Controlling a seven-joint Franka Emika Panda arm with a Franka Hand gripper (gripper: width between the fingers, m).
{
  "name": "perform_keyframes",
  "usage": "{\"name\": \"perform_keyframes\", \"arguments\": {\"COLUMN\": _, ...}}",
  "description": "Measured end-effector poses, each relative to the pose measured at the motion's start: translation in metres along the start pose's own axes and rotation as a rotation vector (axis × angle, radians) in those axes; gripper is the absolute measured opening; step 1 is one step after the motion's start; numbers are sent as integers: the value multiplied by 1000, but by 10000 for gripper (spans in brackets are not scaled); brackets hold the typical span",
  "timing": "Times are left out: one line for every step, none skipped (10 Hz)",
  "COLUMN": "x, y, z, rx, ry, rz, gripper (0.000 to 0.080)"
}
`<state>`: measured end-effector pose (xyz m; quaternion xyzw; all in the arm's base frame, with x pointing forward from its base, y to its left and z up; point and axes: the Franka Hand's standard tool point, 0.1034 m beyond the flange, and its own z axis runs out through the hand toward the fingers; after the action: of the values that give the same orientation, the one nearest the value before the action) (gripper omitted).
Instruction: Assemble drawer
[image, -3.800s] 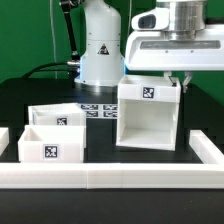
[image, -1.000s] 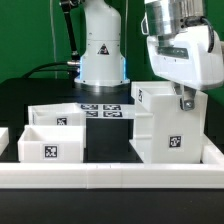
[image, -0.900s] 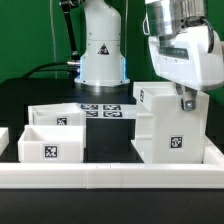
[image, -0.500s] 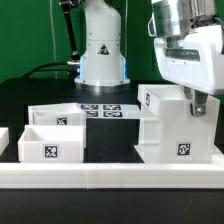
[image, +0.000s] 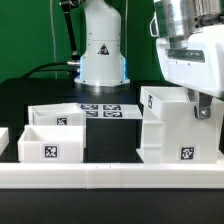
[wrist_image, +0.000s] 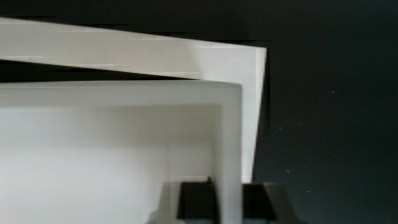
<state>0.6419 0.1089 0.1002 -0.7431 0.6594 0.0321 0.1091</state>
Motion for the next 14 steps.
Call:
{"name": "perform_keyframes", "arguments": {"x": 0, "y": 0, "z": 0, "rx": 0, "ry": 0, "rz": -2, "gripper": 39}}
{"name": "perform_keyframes", "arguments": {"x": 0, "y": 0, "z": 0, "rx": 0, "ry": 0, "rz": -6, "gripper": 139}}
{"name": "perform_keyframes", "arguments": {"x": 0, "y": 0, "z": 0, "rx": 0, "ry": 0, "rz": -8, "gripper": 290}}
{"name": "perform_keyframes", "arguments": {"x": -1, "y": 0, "z": 0, "rx": 0, "ry": 0, "rz": -9, "gripper": 429}}
{"name": "perform_keyframes", "arguments": {"x": -1, "y": 0, "z": 0, "rx": 1, "ry": 0, "rz": -12, "gripper": 429}}
{"name": "perform_keyframes", "arguments": {"x": 0, "y": 0, "z": -2, "rx": -3, "ry": -2, "rz": -47, "gripper": 560}}
{"name": "perform_keyframes", "arguments": {"x": 3, "y": 4, "z": -13, "rx": -25, "ry": -12, "rz": -152, "gripper": 631}}
{"name": "perform_keyframes", "arguments": {"x": 5, "y": 3, "z": -24, "rx": -20, "ry": -12, "rz": -193, "gripper": 644}}
{"name": "perform_keyframes", "arguments": {"x": 8, "y": 3, "z": -35, "rx": -9, "ry": -11, "rz": -293, "gripper": 644}}
{"name": "perform_keyframes", "arguments": {"x": 12, "y": 4, "z": -50, "rx": -1, "ry": -11, "rz": -387, "gripper": 649}}
{"name": "perform_keyframes", "arguments": {"x": 11, "y": 6, "z": -57, "rx": 2, "ry": -13, "rz": -418, "gripper": 649}}
{"name": "perform_keyframes", "arguments": {"x": 11, "y": 6, "z": -54, "rx": -2, "ry": -14, "rz": -420, "gripper": 649}}
{"name": "perform_keyframes", "arguments": {"x": 11, "y": 6, "z": -53, "rx": -3, "ry": -14, "rz": -419, "gripper": 649}}
{"name": "perform_keyframes", "arguments": {"x": 11, "y": 6, "z": -53, "rx": -3, "ry": -14, "rz": -420, "gripper": 649}}
